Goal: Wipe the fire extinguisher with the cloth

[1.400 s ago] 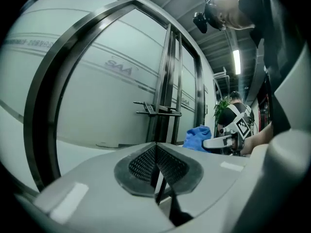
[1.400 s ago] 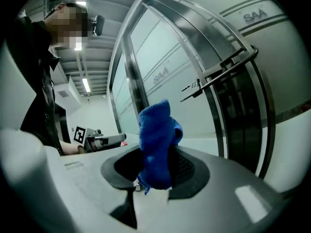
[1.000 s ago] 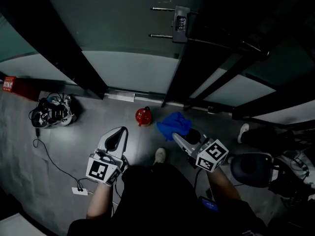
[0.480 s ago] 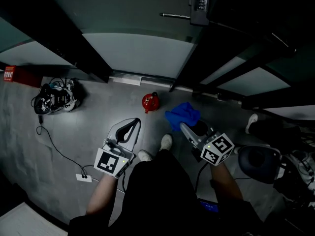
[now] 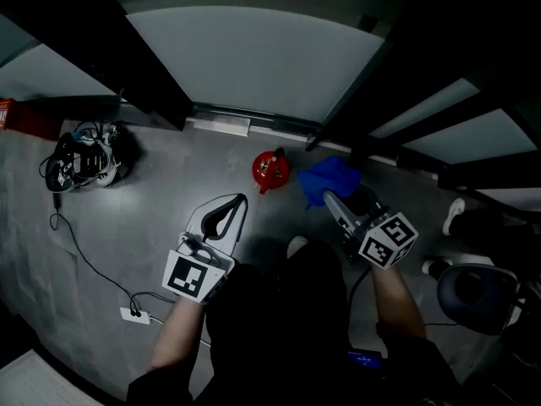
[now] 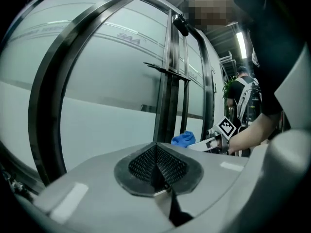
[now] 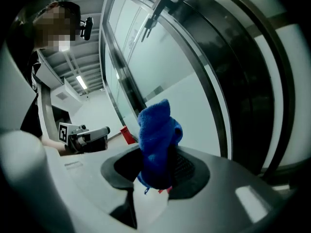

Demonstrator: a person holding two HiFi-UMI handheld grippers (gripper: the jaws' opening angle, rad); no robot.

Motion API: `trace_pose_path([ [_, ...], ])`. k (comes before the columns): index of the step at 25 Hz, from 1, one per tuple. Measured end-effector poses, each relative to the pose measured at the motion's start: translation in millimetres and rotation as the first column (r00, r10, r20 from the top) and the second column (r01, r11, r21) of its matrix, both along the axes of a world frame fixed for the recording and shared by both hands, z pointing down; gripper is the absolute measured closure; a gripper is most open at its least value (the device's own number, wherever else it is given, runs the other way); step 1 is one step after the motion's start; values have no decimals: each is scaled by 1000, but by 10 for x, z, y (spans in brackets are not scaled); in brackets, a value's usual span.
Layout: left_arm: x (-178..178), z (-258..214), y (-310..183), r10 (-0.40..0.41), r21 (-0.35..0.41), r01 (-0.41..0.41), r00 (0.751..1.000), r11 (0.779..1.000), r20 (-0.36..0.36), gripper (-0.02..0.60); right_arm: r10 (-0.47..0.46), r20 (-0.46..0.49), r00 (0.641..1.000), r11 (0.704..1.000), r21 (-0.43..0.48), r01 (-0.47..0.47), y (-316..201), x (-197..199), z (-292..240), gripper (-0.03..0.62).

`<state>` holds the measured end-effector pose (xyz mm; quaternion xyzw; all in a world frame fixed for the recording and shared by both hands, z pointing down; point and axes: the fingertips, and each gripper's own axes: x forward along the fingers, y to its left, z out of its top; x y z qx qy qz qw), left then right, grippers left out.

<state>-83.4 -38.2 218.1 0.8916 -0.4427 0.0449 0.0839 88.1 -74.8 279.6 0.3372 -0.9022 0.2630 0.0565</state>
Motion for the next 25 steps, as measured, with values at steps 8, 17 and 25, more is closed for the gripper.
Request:
trace_pose_path([
  [8,-7,1969,35,66,122,-69,997,990,25,574,-28,-97,995,978,201,47,-453,-181,1687,450],
  [17,-183,2758,-32,36,65,-36,999,997,-12,574,-10,-86,996,987,159,24,-698,-270,2344,450],
  [25,-216,3041,-73,-4,31,4,1000,999,-9,574,2,123,992,999,-32,2,-879,-332,2811,450],
])
